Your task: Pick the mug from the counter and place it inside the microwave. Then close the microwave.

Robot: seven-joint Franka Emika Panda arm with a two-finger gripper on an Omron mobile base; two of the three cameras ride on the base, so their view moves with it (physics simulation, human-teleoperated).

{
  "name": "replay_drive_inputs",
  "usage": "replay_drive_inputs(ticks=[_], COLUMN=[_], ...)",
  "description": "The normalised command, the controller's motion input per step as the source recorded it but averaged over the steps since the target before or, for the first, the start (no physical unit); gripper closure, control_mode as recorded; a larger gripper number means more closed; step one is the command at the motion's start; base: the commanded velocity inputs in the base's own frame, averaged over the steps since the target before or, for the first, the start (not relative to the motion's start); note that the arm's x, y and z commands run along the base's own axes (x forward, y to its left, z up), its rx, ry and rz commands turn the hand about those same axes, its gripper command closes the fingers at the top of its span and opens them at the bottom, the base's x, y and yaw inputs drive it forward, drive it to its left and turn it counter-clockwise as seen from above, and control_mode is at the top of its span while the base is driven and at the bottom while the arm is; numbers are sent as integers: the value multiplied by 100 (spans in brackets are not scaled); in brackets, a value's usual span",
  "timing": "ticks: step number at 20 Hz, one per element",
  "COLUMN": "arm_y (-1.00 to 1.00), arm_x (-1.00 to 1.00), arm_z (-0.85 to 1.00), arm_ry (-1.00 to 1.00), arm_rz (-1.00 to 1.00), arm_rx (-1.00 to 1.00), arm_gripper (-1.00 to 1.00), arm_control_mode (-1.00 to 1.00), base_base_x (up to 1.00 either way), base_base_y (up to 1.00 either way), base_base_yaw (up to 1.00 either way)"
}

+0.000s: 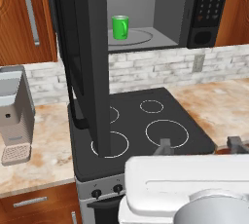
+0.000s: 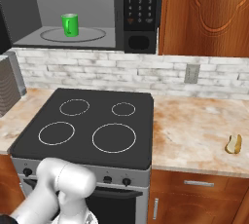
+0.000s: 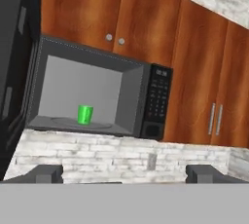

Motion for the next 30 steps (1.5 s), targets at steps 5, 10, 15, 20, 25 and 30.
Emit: replay_drive_inputs(ticks=[5,10,15,20,25,30], arm_y=[19,19,19,33,32,4], arm_x=[7,18,21,0,1,19], arm_z=[-4,-3,0,0,-1,-19], arm_ry=[0,0,0,0,0,0], arm_rz=[-21,-20,-17,-10,-6,0], arm_rx=[0,0,0,0,0,-1], arm_gripper=[-100,-100,-100,-100,-100,-100], arm_control_mode=[-100,-100,-100,-100,-100,-100], base_base_x=[0,0,0,0,0,0], base_base_y=[0,0,0,0,0,0], base_base_yaw=[0,0,0,0,0,0])
